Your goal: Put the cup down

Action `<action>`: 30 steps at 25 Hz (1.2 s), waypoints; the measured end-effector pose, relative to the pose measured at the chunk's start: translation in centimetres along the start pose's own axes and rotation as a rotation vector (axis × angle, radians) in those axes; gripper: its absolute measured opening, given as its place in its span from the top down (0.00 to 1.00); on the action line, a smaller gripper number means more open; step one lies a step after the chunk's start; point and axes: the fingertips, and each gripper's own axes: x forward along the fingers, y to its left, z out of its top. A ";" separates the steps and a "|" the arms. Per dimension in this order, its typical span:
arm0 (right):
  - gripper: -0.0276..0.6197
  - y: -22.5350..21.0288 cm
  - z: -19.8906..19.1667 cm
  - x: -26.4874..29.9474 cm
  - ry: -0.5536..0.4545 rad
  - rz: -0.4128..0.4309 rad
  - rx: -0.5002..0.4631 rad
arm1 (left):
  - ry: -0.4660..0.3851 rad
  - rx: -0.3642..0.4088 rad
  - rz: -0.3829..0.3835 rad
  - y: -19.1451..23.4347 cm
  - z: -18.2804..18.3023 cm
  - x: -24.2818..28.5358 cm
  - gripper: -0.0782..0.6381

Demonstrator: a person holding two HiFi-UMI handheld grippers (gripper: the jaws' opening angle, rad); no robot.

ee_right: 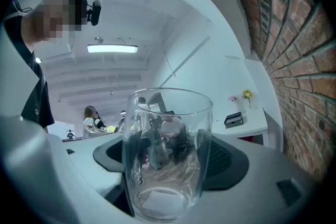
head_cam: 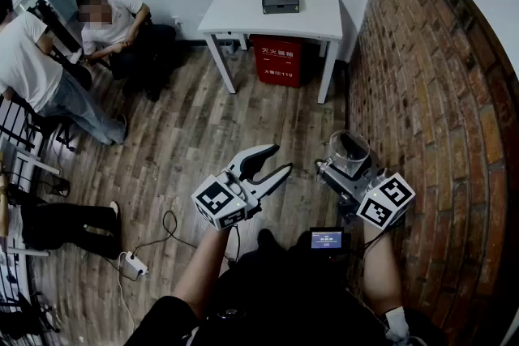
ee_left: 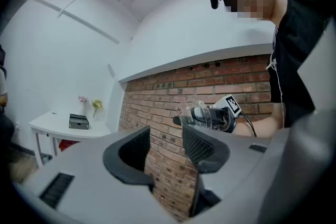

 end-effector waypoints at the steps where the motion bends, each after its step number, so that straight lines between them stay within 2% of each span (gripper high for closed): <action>1: 0.34 0.2 -0.1 0.0 0.001 -0.001 0.002 | -0.013 0.003 -0.006 -0.1 0.2 -0.1 0.63; 5: 0.34 0.5 -0.2 0.1 0.007 -0.004 0.002 | -0.031 0.010 -0.016 -0.3 0.6 -0.2 0.63; 10: 0.34 0.6 -0.3 0.3 0.010 -0.005 0.000 | -0.001 0.008 -0.009 0.0 0.0 -0.4 0.63; 15: 0.34 0.5 -0.1 0.6 0.007 0.004 0.002 | -0.013 -0.001 -0.007 0.4 0.3 -0.3 0.63; 18: 0.34 0.3 -0.3 0.8 0.011 0.008 -0.002 | -0.034 0.027 -0.010 0.6 0.8 0.0 0.63; 30: 0.34 0.9 -0.2 3.2 0.014 -0.015 -0.018 | -0.054 0.047 0.007 3.8 2.0 -1.1 0.63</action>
